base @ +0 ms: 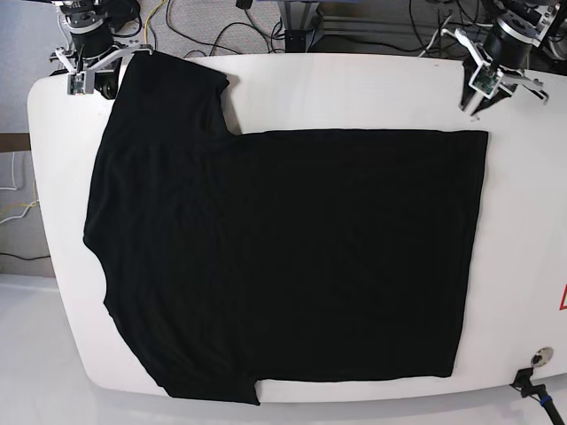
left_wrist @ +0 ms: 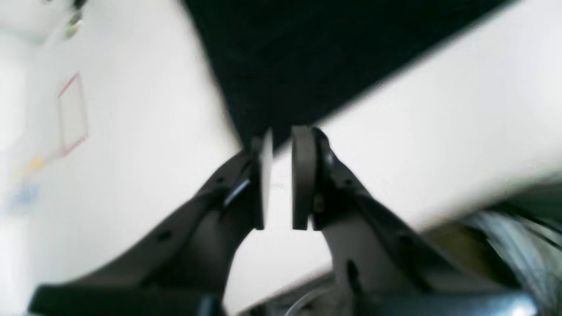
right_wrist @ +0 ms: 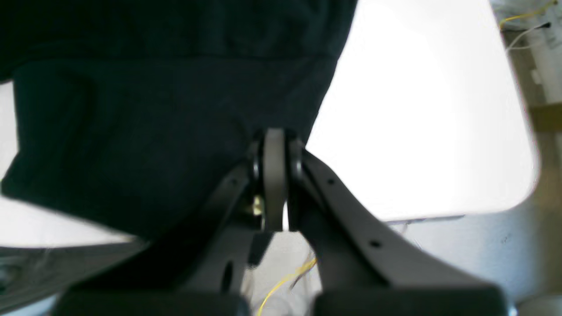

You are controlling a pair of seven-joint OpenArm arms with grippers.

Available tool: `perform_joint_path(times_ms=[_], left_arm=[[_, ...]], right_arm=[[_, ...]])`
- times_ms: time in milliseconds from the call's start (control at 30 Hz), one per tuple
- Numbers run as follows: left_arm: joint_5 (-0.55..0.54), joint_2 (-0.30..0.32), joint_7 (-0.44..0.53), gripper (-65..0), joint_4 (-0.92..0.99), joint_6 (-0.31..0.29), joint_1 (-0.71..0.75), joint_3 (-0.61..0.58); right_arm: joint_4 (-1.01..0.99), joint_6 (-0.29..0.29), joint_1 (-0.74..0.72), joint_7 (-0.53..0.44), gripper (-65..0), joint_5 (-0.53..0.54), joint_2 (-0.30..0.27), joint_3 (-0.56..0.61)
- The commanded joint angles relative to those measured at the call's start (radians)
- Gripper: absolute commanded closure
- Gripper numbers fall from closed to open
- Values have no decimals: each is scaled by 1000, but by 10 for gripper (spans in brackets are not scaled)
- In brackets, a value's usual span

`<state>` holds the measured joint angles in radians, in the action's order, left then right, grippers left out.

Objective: Fold the T-shirt properly
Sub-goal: 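Move both grippers down to the shirt's collar-side corners and grasp them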

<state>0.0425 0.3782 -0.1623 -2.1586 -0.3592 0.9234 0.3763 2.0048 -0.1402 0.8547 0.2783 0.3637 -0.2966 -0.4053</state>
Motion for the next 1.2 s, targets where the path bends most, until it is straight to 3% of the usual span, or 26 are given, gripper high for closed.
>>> perform_joint_path(times_ms=[0, 133, 267, 500, 567, 867, 1167], left_arm=[[-54, -3, 19, -97, -10, -74, -29, 72], [-90, -12, -5, -100, -9, -100, -99, 159], [-174, -20, -102, -106, 17, -116, -186, 233], [-514, -28, -505, -56, 185, -180, -340, 340], [-600, -35, -571, -51, 221, -198, -368, 355], [-696, -85, -613, -46, 326, -189, -494, 378], [-707, -29, -595, -84, 379, -206, -499, 377]], right_arm=[[28, -14, -63, 96, -3, 80, -15, -22], [28, -20, -100, 141, 0, 120, -16, -26], [24, -22, -100, 138, 0, 103, -19, -23], [-1, -23, -103, 122, 0, 83, -22, -23], [-20, -21, -105, 113, 0, 74, -25, -23], [-82, -16, -118, 100, 0, 61, -31, -22], [-71, -36, -121, 104, 0, 63, -23, -19]])
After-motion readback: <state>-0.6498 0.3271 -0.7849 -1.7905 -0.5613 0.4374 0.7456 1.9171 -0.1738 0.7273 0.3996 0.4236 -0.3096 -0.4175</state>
